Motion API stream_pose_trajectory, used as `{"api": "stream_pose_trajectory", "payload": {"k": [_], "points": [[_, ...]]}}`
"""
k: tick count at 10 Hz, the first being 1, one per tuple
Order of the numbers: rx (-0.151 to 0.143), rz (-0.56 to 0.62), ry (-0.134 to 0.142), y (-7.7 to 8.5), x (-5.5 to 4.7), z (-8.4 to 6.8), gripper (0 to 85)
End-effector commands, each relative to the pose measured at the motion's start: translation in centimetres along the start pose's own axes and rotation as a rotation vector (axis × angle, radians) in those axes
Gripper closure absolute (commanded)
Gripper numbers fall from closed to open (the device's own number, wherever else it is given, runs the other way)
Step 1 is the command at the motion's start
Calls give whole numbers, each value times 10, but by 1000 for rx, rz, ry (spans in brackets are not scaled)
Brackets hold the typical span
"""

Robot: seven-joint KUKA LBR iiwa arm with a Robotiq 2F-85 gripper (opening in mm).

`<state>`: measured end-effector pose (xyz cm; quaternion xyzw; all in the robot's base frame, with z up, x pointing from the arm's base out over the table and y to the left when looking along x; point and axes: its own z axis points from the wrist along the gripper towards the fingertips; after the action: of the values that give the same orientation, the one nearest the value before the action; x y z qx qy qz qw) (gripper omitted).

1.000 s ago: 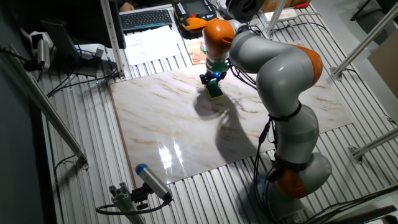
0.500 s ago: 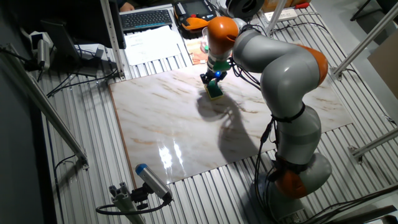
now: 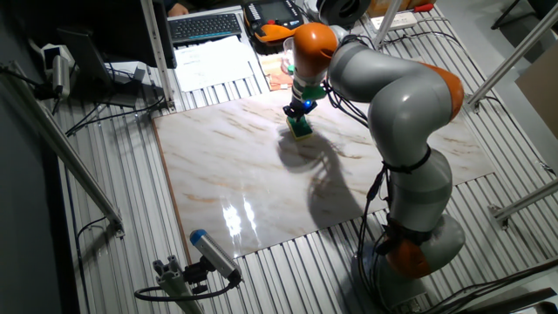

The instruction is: Clean the tabletop with a sponge

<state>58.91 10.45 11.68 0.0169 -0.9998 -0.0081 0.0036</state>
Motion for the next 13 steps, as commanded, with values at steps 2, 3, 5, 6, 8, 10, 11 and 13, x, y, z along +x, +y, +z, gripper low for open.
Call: {"api": "stream_pose_trajectory", "payload": {"k": [2, 3, 5, 6, 8, 10, 11, 13], "points": [[13, -8, -9, 1, 2, -1, 850], [20, -4, -10, 1, 3, -3, 850], [12, 23, 2, 3, 3, -4, 850], [-9, 44, 15, 4, 3, -5, 850], [-19, 59, 33, 5, 3, -6, 850], [-28, 59, 41, 5, 3, -6, 850], [-25, 59, 38, 5, 3, -6, 850], [-23, 57, 35, 4, 3, -6, 850]]}}
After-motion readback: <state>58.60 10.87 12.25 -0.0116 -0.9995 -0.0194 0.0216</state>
